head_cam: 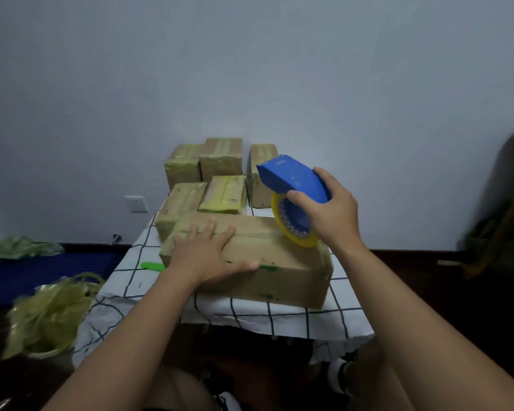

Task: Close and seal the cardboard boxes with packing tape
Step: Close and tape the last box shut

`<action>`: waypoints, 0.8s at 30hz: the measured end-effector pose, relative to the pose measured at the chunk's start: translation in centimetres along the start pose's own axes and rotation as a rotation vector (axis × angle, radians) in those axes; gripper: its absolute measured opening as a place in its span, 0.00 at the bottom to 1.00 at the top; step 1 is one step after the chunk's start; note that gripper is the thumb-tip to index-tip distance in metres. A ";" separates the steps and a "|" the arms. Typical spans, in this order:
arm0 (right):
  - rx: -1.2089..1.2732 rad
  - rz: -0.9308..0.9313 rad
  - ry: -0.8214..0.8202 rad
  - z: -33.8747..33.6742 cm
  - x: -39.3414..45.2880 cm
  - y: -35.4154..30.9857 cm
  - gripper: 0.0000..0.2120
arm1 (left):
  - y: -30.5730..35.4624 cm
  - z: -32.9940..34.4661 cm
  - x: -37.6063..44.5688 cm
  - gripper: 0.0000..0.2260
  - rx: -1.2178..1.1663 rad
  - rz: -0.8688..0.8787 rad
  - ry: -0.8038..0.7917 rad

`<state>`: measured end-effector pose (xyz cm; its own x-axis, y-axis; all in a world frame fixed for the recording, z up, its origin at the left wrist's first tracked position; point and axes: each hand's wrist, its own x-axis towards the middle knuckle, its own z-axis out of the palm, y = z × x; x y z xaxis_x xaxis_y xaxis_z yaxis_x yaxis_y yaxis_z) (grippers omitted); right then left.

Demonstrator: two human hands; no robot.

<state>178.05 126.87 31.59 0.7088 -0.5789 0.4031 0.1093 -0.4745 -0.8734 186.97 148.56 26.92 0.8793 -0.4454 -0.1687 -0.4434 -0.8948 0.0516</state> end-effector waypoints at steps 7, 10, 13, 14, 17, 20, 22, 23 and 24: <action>0.001 -0.007 0.062 -0.3 0.2 -0.2 0.29 | -4.6 -0.7 -0.5 0.53 0.004 0.022 -0.053; -0.015 -0.023 0.099 -1.3 0.3 -0.4 0.28 | -5.3 -0.1 -1.2 0.47 -0.063 -0.009 0.011; 0.001 -0.015 0.162 -1.9 0.6 -0.7 0.30 | -2.4 -0.1 -2.6 0.45 -0.019 -0.095 0.135; 0.009 -0.015 0.179 -2.1 0.6 -0.9 0.30 | -1.0 -0.1 -3.2 0.45 -0.022 -0.123 0.173; 0.038 -0.016 0.227 -2.8 0.7 -1.2 0.32 | 3.2 0.3 -4.5 0.44 -0.103 -0.080 0.182; 0.050 -0.029 0.242 -3.7 0.8 -1.1 0.34 | 6.0 0.2 -5.6 0.40 -0.171 0.118 0.058; 0.050 -0.032 0.244 -4.4 0.9 -0.8 0.33 | 6.2 -0.7 -5.7 0.35 -0.054 0.276 0.085; 0.052 -0.030 0.250 -4.8 1.0 -0.6 0.32 | 6.0 -1.0 -5.3 0.32 0.019 0.366 0.133; 0.057 -0.028 0.255 -5.1 1.1 -0.5 0.31 | 5.5 -1.0 -4.6 0.30 0.046 0.450 0.161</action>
<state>175.21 123.10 33.81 0.5070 -0.7178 0.4772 0.1709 -0.4589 -0.8719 180.65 145.62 29.00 0.6122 -0.7906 0.0149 -0.7904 -0.6113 0.0405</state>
